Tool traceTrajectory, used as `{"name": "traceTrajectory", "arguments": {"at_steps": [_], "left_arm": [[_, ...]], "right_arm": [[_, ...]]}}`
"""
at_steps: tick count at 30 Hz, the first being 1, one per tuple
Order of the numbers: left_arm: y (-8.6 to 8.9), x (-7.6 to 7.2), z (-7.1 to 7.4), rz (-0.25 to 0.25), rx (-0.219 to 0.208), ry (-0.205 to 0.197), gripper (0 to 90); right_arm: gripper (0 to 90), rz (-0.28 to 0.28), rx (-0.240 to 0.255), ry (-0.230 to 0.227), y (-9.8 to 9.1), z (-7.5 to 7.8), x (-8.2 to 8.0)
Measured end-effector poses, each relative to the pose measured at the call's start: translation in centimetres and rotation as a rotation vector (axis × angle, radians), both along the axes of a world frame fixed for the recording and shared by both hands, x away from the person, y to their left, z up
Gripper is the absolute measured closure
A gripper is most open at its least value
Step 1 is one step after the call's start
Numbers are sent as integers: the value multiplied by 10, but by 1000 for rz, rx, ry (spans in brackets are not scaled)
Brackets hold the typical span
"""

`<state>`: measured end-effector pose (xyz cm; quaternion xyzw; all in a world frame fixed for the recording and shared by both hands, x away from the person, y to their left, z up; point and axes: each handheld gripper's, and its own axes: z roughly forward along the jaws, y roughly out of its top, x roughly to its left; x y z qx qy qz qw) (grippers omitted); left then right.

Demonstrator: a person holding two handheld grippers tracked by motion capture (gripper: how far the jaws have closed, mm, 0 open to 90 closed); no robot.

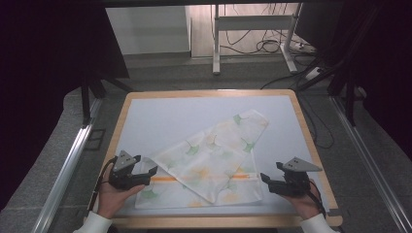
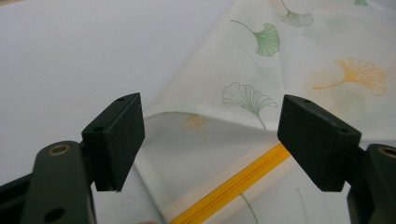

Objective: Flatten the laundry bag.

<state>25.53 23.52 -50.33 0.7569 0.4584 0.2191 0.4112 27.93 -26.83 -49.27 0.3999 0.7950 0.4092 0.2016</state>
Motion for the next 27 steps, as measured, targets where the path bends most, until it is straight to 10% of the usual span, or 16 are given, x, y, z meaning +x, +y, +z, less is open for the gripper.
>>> {"name": "traceTrajectory", "arguments": {"at_steps": [27], "left_arm": [[-7, -5, -1, -44, -7, -1, 202]], "right_arm": [[856, 106, 15, 61, 5, -1, -2]]}}
